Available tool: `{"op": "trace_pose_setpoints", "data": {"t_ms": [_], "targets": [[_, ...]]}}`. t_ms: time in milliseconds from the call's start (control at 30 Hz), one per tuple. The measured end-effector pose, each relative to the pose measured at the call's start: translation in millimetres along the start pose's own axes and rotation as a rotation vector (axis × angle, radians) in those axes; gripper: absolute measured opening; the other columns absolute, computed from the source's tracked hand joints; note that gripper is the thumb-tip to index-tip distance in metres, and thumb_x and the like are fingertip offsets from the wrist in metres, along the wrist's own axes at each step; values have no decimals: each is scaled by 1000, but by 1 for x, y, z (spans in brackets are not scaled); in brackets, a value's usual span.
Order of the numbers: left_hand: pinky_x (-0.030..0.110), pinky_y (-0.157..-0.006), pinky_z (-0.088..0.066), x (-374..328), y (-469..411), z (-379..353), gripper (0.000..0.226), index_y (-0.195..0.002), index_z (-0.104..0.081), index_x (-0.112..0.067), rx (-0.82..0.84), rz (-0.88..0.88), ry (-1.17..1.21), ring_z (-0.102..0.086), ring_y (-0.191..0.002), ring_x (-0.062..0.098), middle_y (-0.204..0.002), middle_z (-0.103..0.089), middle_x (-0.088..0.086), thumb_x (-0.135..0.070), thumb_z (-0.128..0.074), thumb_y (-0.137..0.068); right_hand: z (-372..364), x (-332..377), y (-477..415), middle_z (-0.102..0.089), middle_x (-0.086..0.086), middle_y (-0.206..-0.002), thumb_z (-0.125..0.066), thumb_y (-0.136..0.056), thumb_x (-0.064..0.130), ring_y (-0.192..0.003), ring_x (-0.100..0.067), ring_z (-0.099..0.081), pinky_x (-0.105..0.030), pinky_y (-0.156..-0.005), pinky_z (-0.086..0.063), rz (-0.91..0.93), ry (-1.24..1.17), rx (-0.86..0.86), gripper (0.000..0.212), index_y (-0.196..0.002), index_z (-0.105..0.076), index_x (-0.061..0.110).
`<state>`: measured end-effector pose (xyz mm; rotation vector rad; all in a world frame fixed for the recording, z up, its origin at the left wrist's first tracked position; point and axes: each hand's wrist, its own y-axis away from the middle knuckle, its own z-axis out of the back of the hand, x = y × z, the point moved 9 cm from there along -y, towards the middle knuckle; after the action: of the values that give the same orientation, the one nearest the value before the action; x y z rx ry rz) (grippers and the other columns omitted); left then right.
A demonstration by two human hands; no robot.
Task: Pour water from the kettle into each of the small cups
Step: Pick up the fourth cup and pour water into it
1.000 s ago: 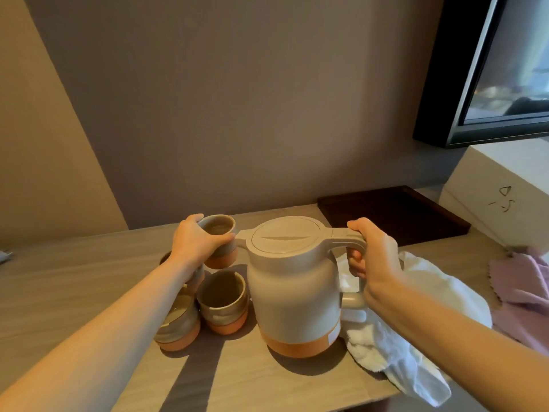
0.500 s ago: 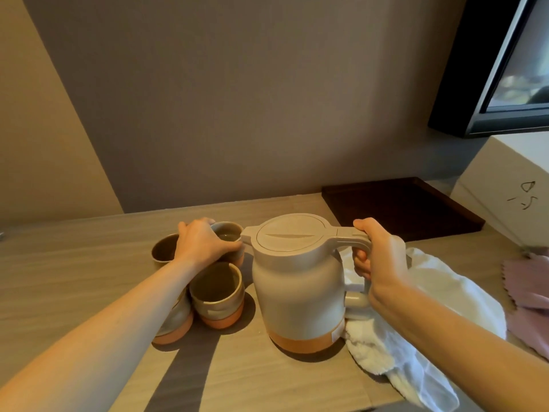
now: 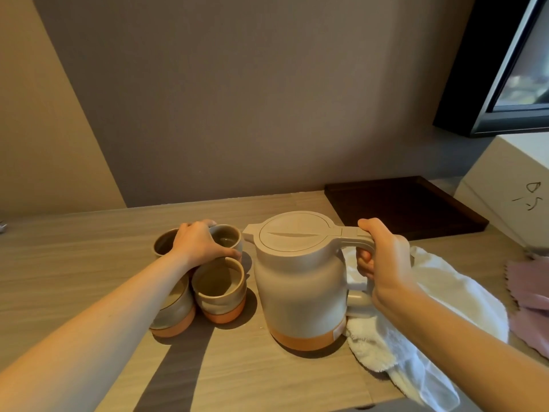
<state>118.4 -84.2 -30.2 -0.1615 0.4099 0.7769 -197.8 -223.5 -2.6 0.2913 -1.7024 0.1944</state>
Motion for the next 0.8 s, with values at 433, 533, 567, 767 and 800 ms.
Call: {"op": "trace_pose_setpoints", "data": {"t_ms": [433, 533, 567, 767, 800], "targets": [[42, -106, -39, 9, 15, 15, 74, -146, -41, -19, 7, -25, 199, -44, -134, 29, -145, -50, 7, -55, -62, -84, -1, 1, 2, -39, -6, -49, -55, -89, 26, -46, -14, -33, -27, -48, -31, 22, 12, 17, 35, -63, -55, 4], [46, -110, -33, 33, 19, 28, 73, -149, -36, -18, -114, 41, 263, -37, -140, 31, -151, -42, 10, -46, -64, -88, -1, 1, 2, -39, -6, -49, -55, -89, 26, -46, -15, -33, -27, -48, -31, 24, 11, 15, 35, -61, -54, 5], [48, -111, -32, 42, 20, 30, 75, -150, -34, -19, -132, 63, 287, -34, -141, 31, -152, -40, 10, -44, -67, -87, -1, 1, 2, -39, -6, -50, -55, -89, 26, -46, -14, -33, -27, -48, -31, 23, 13, 15, 35, -61, -54, 5], [51, -111, -31, 79, 26, 22, 97, -154, -14, -27, 2, 258, 500, -25, -145, 35, -162, -18, 10, -12, -77, -82, -1, 0, 3, -39, -8, -53, -55, -89, 26, -47, -15, -33, -27, -49, -31, 26, 16, 20, 35, -62, -54, 4], [51, -110, -34, 82, 27, 18, 101, -155, -13, -27, 40, 283, 486, -27, -144, 36, -161, -20, 11, -12, -79, -80, -1, 0, 3, -39, -8, -53, -55, -89, 26, -47, -15, -33, -27, -49, -31, 27, 15, 20, 35, -62, -54, 4]]}}
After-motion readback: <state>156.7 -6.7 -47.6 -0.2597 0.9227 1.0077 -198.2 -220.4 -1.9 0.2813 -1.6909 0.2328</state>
